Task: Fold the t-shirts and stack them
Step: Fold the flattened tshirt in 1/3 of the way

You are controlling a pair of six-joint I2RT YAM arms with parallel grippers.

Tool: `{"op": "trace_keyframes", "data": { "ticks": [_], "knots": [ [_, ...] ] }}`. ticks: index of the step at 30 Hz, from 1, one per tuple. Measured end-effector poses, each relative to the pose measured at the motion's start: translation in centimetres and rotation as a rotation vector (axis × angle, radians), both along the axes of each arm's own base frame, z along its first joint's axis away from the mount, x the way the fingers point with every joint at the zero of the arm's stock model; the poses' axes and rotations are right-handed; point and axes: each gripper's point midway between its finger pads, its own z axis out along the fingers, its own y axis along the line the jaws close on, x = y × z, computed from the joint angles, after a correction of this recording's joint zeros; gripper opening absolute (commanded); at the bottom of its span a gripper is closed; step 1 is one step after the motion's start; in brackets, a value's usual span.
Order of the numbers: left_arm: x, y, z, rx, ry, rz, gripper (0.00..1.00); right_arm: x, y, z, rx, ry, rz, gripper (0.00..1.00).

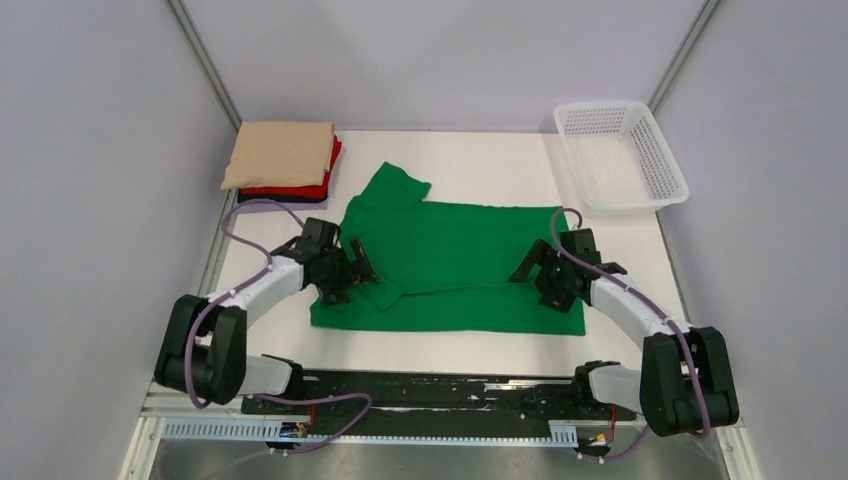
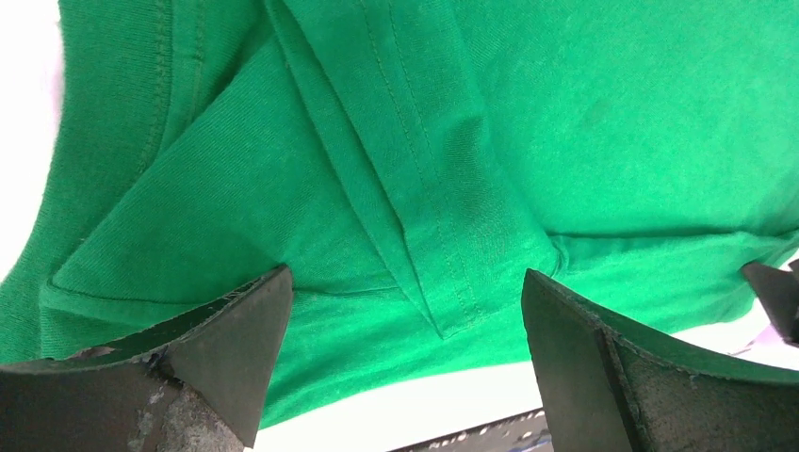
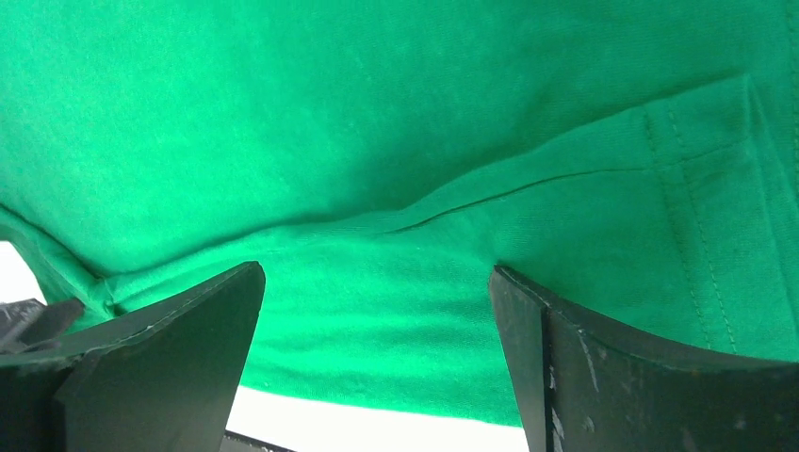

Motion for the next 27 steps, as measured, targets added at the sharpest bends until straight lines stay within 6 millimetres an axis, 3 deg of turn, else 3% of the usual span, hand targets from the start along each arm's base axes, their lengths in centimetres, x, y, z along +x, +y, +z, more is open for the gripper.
{"op": "trace_keyframes", "data": {
  "ticks": [5,8,27],
  "knots": [
    [-4.0,0.2,-0.2,0.017,0.058,0.006,1.0,-1.6,-0.1,-0.1,0.006,0.033,-0.011,1.0],
    [-5.2,0.1,-0.3,0.01,0.073,0.017,1.0,-2.1,-0.1,-0.1,0.009,0.043,-0.009,1.0],
    [-6.4,0.7,-0.3,0.039,0.097,0.059,1.0,-4.0,0.4,0.0,0.043,0.09,0.016,1.0]
  ]
}}
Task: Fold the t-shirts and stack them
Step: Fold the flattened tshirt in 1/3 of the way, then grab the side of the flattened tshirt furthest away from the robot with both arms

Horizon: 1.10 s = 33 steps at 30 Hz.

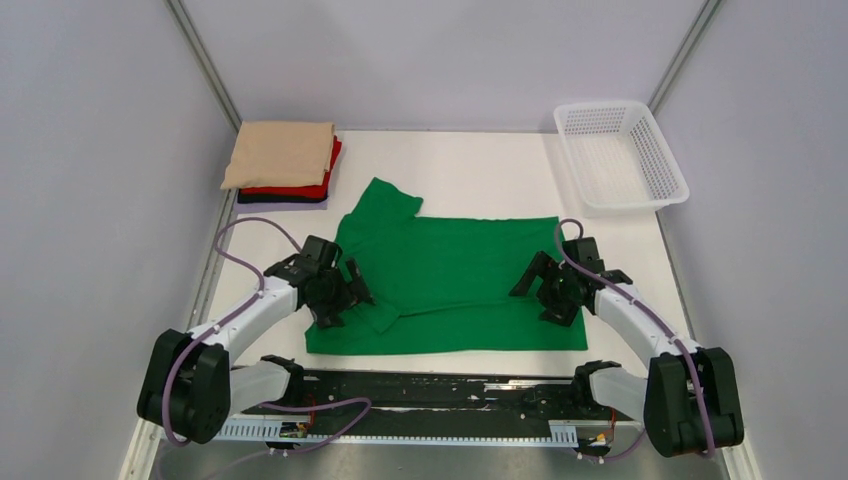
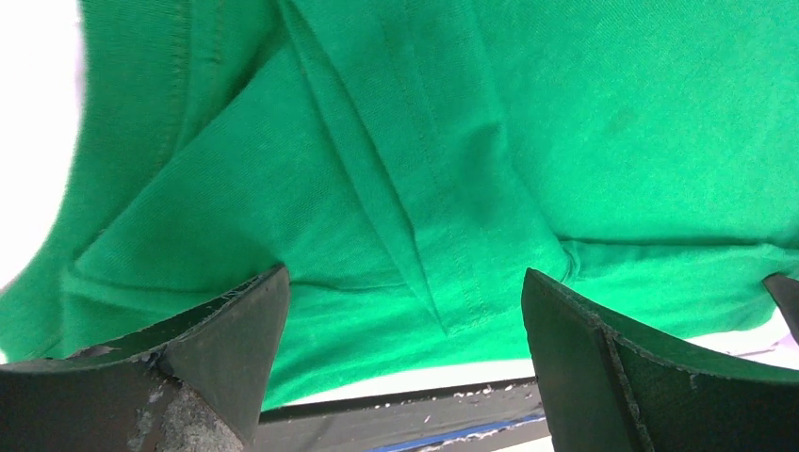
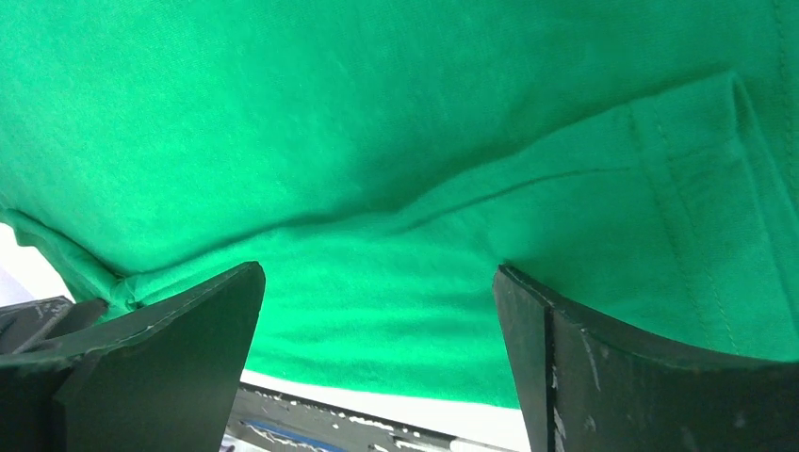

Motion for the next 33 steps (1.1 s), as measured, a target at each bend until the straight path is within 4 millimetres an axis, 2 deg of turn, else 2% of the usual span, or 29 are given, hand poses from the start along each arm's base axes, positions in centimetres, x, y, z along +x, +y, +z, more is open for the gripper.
{"op": "trace_keyframes", "data": {
  "ticks": [4,6,12,15,16,18,20,25,33],
  "knots": [
    [0.1,0.6,1.4,0.035,-0.015,-0.021,1.0,-0.1,-0.2,1.2,-0.014,-0.012,0.017,1.0],
    [1.5,0.5,3.5,0.045,-0.073,-0.035,1.0,1.2,-0.2,3.2,-0.02,-0.072,0.022,1.0],
    [9.1,-0.3,12.0,0.081,-0.354,-0.062,1.0,7.8,-0.3,12.6,-0.038,-0.41,0.001,1.0],
    [13.9,-0.7,14.7,0.147,-0.42,-0.073,1.0,9.7,-0.6,15.3,-0.047,-0.5,-0.026,1.0],
    [16.1,-0.9,15.3,0.18,-0.435,-0.081,1.0,10.2,-0.7,15.8,-0.049,-0.516,-0.032,1.0],
    [19.9,-1.3,15.6,0.235,-0.449,-0.098,1.0,10.8,-0.9,16.0,-0.061,-0.529,-0.034,1.0],
    [23.3,-1.7,15.0,0.288,-0.443,-0.118,1.0,11.2,-1.3,15.5,-0.09,-0.525,-0.042,1.0],
    [31.0,-2.2,12.4,0.422,-0.427,-0.167,0.99,11.7,-2.3,14.5,-0.146,-0.508,-0.05,1.0],
    [38.4,-1.9,6.3,0.576,-0.409,-0.235,0.96,10.9,-4.2,12.2,-0.232,-0.478,-0.079,1.0]
  ]
}}
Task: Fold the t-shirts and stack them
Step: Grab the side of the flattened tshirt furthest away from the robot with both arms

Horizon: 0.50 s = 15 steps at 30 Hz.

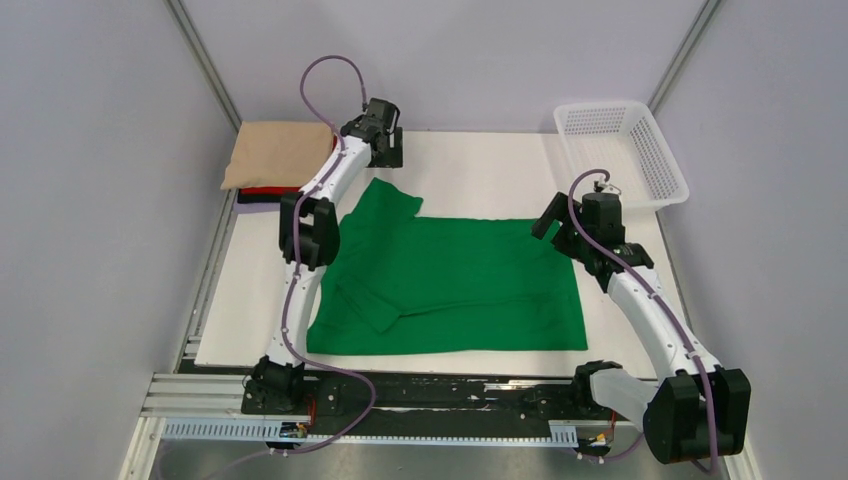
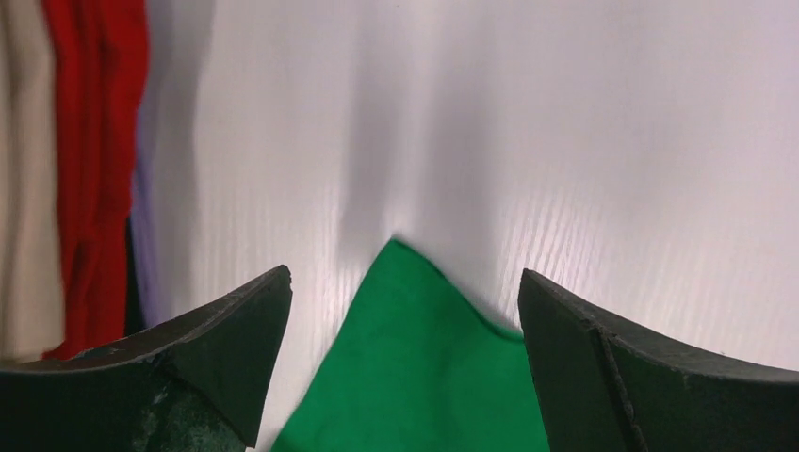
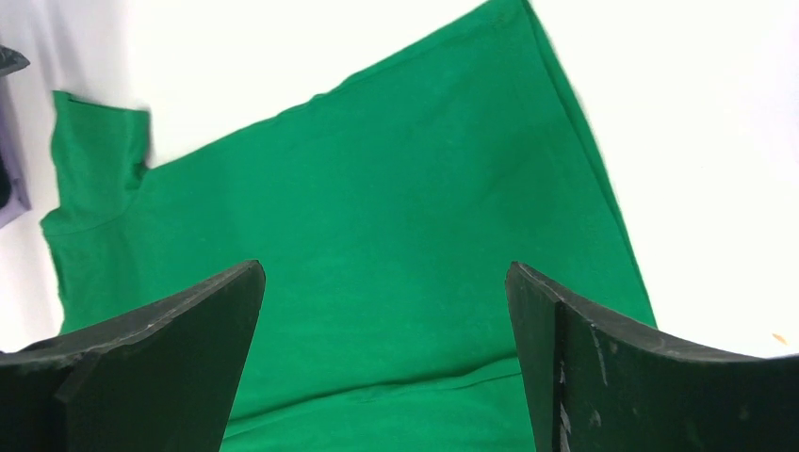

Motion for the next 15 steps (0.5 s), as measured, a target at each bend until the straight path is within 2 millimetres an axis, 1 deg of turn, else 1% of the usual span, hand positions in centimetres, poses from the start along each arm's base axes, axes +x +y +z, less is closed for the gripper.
{"op": "trace_keyframes", "data": {
  "ticks": [2,5,7,9,15],
  "knots": [
    [1.1,-0.3,-1.9,-0.001,0.008,-0.021,0.95,-0.2,-0.3,-0.5,-0.011,0.011,-0.005,1.0],
    [1.4,-0.3,-4.5,-0.009,0.043,-0.045,0.94,-0.2,-0.5,-0.7,-0.019,0.015,-0.012,1.0],
    [1.5,-0.2,-5.7,-0.014,0.06,-0.057,0.91,-0.2,-0.6,-0.8,-0.021,0.019,-0.015,1.0],
    [1.6,-0.2,-6.3,-0.024,0.067,-0.068,0.86,-0.3,-0.6,-1.2,-0.022,0.027,-0.016,1.0],
    [1.6,-0.6,-6.5,-0.054,0.079,-0.104,0.75,-0.9,-0.8,-2.2,-0.026,0.054,-0.019,1.0]
  ]
}}
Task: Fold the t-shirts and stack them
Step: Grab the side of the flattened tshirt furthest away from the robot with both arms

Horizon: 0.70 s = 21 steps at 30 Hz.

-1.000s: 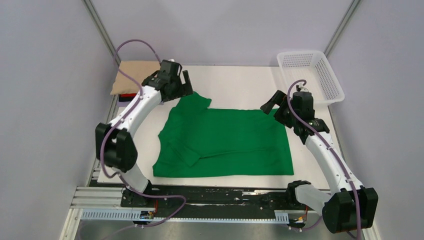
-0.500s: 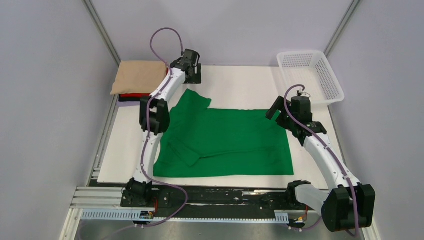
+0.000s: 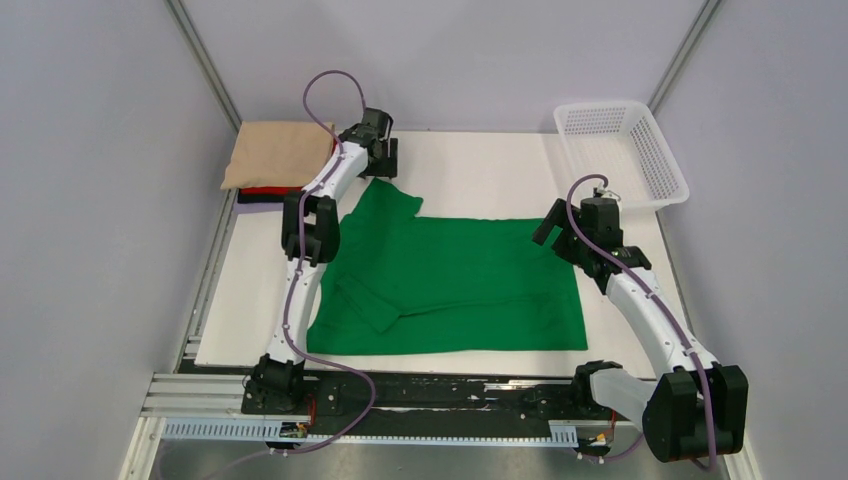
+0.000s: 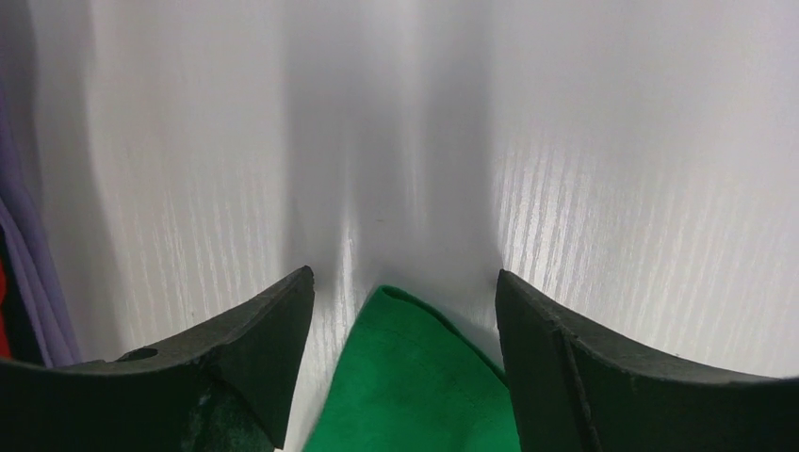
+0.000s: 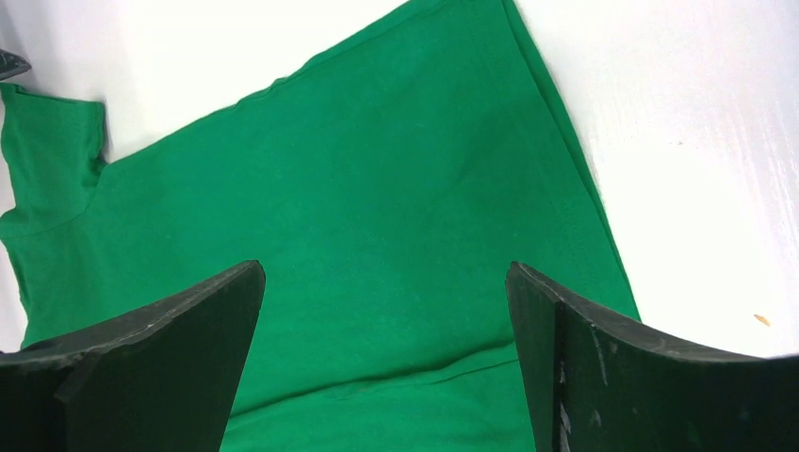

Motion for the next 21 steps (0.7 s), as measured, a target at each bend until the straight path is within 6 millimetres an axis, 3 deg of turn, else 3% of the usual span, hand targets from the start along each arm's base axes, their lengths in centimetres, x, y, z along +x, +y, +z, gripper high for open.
{"op": "trace_keyframes", "data": {
  "ticks": [7,15,21],
  "knots": [
    [-0.8,-0.1,-0.3,-0.009,0.025,-0.014,0.65,0.0,0.0,0.0,-0.001,-0.001,-0.001,1.0],
    [-3.3,0.1,-0.4,-0.003,0.077,-0.032,0.53,0.0,0.0,0.0,0.001,0.0,-0.003,1.0],
    [-3.5,0.0,-0.4,-0.004,0.08,-0.033,0.2,0.0,-0.1,0.0,0.003,0.0,-0.007,1.0]
  ]
}}
